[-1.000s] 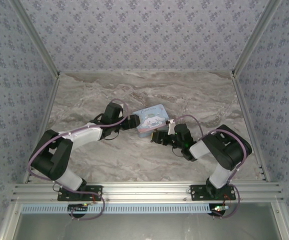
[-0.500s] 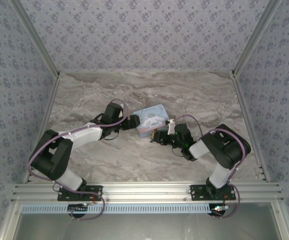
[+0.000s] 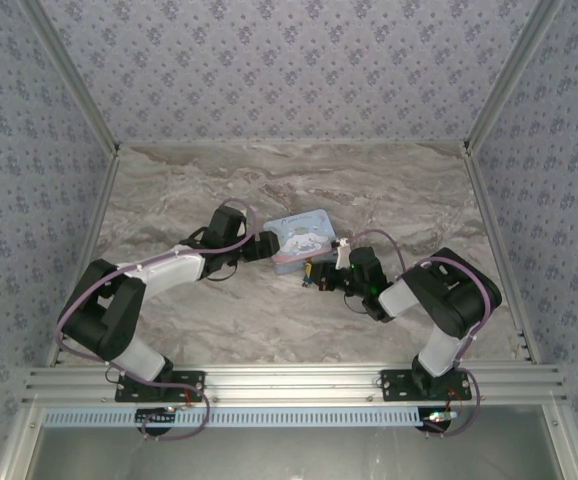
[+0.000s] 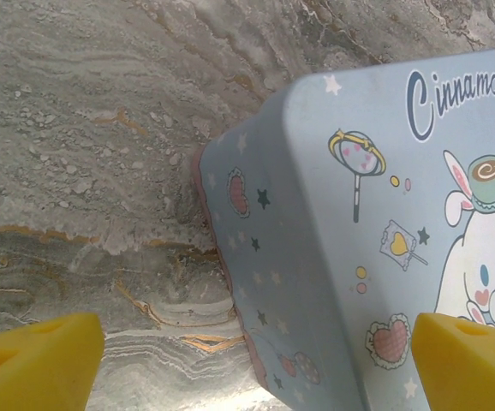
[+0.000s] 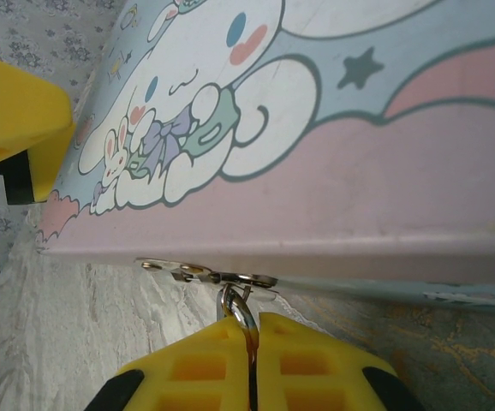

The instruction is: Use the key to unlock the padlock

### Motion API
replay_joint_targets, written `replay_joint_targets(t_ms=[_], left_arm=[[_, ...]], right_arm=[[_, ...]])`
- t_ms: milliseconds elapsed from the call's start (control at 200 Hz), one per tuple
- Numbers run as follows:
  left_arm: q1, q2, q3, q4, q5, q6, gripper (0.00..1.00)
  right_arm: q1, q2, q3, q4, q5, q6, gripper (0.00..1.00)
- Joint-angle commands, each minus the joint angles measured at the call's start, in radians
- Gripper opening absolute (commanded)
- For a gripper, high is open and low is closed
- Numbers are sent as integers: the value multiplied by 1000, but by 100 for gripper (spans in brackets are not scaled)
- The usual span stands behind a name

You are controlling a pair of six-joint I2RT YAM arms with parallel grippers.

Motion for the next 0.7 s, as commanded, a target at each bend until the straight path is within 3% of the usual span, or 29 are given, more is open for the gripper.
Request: replay_joint_targets(t_ms=[0, 700], left_arm=[[11, 17, 31, -19, -18, 2, 93], [14, 59, 37, -12, -6, -4, 93]], right_arm=[[-9, -3, 1, 22, 17, 5, 8], [-58, -78, -5, 70, 72, 105, 7]])
